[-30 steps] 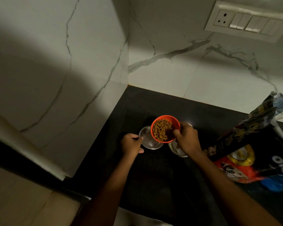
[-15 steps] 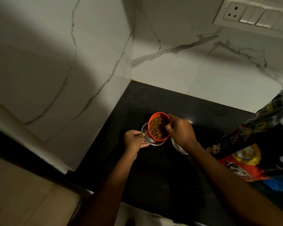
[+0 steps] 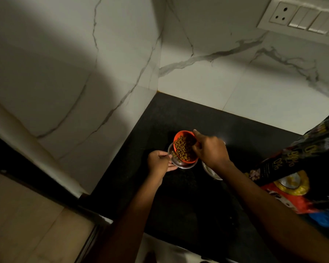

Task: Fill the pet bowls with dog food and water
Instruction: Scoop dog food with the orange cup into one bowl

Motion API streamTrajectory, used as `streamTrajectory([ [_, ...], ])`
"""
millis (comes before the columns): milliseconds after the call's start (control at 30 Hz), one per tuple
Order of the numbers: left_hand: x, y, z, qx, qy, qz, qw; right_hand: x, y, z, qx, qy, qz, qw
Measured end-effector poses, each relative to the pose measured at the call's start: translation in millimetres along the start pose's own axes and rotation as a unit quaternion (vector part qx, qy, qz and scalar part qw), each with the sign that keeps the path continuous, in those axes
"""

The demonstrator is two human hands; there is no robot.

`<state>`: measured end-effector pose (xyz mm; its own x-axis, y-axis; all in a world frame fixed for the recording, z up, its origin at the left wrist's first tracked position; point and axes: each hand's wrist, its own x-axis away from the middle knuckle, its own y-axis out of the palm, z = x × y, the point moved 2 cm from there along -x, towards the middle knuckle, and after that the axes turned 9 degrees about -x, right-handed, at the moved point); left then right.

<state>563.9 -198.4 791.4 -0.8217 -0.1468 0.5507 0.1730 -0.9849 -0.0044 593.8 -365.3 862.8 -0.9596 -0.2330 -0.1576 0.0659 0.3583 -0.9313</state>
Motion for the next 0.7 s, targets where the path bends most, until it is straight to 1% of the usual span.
streamTrajectory([
  [200, -0.2, 0.1, -3.7, 0.007, 0.001, -0.004, 1.0, -0.4, 0.1, -0.7, 0.029, -0.04, -0.019, 0.999],
  [333, 1.7, -0.4, -2.9, 0.015, 0.002, -0.004, 1.0, -1.6, 1.2, -0.3, 0.043, -0.05, -0.022, 0.998],
  [500, 1.4, -0.4, -4.5, 0.016, 0.006, -0.005, 1.0, -2.5, 1.4, 3.4, 0.056, -0.045, -0.016, 0.997],
  [700, 0.9, -1.4, -5.5, 0.012, -0.002, -0.004, 1.0, -0.6, -1.5, 8.4, 0.065, -0.07, -0.001, 0.995],
])
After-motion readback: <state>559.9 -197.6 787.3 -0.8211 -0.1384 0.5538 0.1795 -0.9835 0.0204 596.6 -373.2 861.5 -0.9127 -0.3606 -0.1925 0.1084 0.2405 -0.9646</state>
